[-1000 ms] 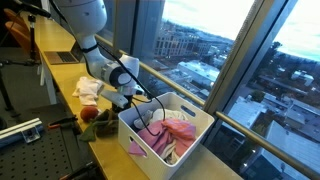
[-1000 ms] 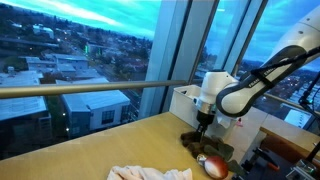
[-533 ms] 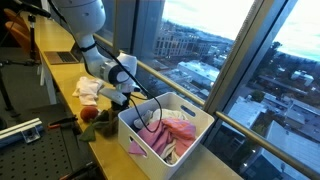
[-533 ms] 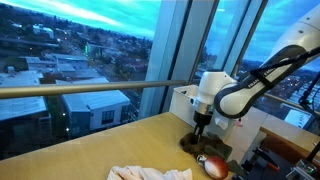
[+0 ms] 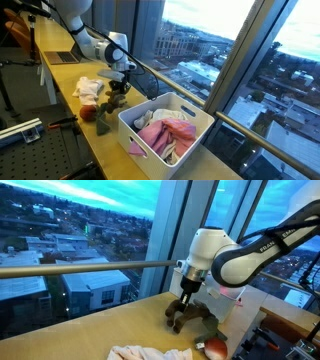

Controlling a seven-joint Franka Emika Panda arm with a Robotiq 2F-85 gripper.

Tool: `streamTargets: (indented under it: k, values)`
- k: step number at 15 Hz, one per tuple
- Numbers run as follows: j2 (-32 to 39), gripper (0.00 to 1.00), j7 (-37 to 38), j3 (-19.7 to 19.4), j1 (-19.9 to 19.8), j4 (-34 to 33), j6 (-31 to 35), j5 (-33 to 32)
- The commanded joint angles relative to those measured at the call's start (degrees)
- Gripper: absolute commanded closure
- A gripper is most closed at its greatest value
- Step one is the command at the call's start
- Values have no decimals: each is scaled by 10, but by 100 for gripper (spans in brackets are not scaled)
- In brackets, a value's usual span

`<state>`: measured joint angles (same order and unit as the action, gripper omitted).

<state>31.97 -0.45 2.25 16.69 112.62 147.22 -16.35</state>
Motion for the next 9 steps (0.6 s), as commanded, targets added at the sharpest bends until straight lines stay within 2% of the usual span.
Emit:
streamTargets:
  k: [1,5,9]
  values:
    - [-88,97,4,-26,-15,27,-16,-30]
    - [-174,97,10,-58,-52,47,-14,-58]
    - [-249,97,-14,-69,-113,50,-29,-55]
